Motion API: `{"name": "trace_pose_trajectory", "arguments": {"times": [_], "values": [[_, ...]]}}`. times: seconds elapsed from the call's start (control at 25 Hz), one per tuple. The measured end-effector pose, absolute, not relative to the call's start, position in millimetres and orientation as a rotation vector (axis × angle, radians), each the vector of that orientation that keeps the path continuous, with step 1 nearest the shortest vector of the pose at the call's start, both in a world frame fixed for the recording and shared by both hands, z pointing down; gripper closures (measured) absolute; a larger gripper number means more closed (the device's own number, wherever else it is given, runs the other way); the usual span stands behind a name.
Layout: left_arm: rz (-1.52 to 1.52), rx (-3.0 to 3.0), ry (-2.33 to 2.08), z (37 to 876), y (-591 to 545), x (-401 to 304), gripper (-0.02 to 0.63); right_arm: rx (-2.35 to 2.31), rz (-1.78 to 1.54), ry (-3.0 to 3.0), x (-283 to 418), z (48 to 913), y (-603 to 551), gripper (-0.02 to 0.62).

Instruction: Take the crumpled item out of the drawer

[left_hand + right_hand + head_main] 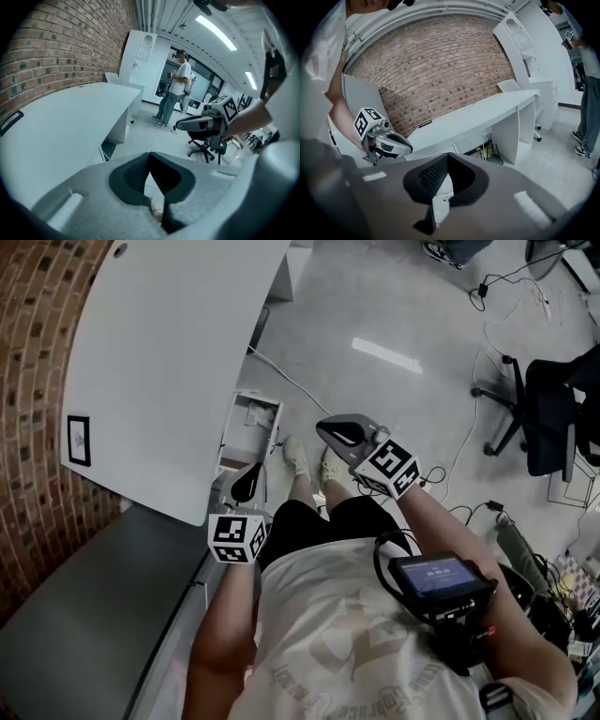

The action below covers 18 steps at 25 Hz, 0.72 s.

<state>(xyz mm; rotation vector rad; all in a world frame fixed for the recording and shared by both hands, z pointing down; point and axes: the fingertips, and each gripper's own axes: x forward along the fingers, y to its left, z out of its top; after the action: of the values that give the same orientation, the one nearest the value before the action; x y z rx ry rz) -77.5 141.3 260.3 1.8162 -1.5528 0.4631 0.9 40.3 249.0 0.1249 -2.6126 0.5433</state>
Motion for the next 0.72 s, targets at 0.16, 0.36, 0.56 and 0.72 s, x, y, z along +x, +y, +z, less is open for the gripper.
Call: {"name": "trace_pose_trajectory", "arguments": {"times": [0.16,0.36,0.56,0.72], "values": [[0.469,1.787,-1.539,282.8,137.9,-89.0,0.603,0.131,0.548,-2.610,-9.2,262.2,35.2,0.588],[0.458,1.747,-1.530,310.0,133.2,-90.4,0.603,0.146,0.566,-2.595,-12.2,284.7,30.1,0.588],[0.455,1.703,-1.535,336.5,131.2,-88.2,0.603,0.139,0.588,-2.576,-14.1,309.2,31.7,0.588],[0.464,1.678,-1.534,361.2,130.9,-86.8,0.603,0.126,0.590,-2.565,-16.3,330.5,34.5,0.588]]}}
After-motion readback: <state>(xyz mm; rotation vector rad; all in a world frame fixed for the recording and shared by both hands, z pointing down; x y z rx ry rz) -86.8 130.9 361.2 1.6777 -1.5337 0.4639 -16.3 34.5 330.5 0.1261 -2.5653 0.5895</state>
